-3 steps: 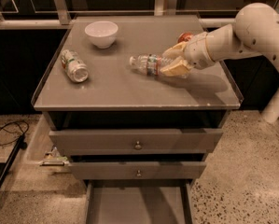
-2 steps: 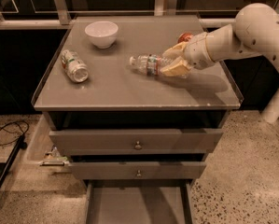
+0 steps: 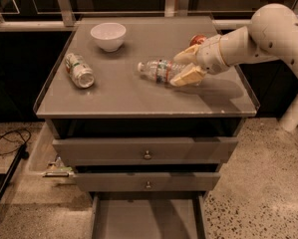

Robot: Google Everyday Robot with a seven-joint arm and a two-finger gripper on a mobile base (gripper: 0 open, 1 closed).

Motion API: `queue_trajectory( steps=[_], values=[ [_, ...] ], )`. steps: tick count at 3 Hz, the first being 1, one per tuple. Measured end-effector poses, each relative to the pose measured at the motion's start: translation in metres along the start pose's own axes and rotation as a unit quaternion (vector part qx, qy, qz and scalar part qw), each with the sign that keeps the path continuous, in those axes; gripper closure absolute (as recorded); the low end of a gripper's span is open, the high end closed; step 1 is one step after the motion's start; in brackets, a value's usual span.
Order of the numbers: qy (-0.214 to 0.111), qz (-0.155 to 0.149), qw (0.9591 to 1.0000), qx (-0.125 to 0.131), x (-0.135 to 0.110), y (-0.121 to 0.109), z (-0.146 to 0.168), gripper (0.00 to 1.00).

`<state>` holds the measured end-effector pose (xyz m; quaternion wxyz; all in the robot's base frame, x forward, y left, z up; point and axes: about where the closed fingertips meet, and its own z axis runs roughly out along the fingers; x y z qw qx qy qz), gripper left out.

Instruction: Pick water bottle from bottom drawer and place on counter

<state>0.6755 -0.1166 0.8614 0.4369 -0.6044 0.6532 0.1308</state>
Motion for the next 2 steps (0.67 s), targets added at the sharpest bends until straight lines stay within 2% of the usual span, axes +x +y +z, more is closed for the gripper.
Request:
queue_trajectory(
  steps=[1,2],
  values=[
    [0.000,0.000,1.0000,0.000,0.0000,0.0000,0.0001,0.00],
    [0.000,0.000,1.0000,0.000,0.0000,0.0000,0.0001,0.00]
  ],
)
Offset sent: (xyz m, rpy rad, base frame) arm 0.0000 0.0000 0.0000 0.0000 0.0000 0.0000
